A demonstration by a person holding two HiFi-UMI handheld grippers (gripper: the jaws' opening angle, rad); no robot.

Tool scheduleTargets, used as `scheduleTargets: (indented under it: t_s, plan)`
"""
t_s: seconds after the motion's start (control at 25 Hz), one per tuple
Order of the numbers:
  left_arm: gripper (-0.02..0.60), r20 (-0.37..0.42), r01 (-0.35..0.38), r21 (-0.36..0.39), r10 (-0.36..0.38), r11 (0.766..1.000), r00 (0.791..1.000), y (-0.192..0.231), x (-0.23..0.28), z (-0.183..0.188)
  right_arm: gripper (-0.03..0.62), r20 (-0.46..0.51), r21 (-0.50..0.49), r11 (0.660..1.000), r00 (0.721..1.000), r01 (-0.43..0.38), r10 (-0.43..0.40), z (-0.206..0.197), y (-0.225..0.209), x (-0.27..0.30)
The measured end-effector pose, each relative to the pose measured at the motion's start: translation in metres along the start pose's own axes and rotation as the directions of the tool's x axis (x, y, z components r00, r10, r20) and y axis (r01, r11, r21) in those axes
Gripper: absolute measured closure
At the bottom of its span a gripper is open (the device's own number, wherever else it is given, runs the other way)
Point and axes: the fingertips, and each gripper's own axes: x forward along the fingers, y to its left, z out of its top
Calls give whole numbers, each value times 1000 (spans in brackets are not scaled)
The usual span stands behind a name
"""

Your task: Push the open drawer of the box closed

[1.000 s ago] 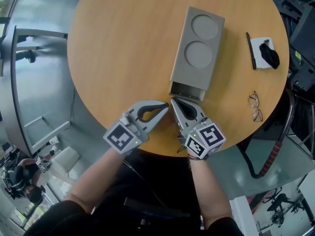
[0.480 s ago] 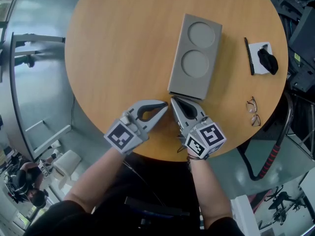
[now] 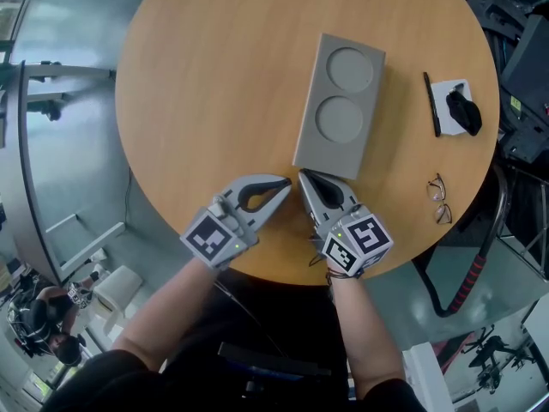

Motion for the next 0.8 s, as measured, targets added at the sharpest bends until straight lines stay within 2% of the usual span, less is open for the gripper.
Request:
scheduleTargets:
  t_s: [0.2, 0.36, 0.6, 0.8]
  plan:
    - [549, 32, -4, 15, 3, 1000, 999, -14, -10, 18, 582, 20, -34, 999, 1000, -9, 10, 13, 12, -18]
    - [549, 66, 3, 37, -5, 999, 998, -38, -26, 49, 582, 84, -117, 993, 996, -26, 36, 49, 48, -49]
    - [549, 140, 7, 116, -23, 993, 990, -88, -48, 119, 582, 144, -335, 940, 982, -68, 122, 114, 118, -109]
    - [549, 147, 15, 171, -41, 985, 988, -147, -77, 170, 582, 159, -412, 906, 972, -93, 173, 146, 177, -167]
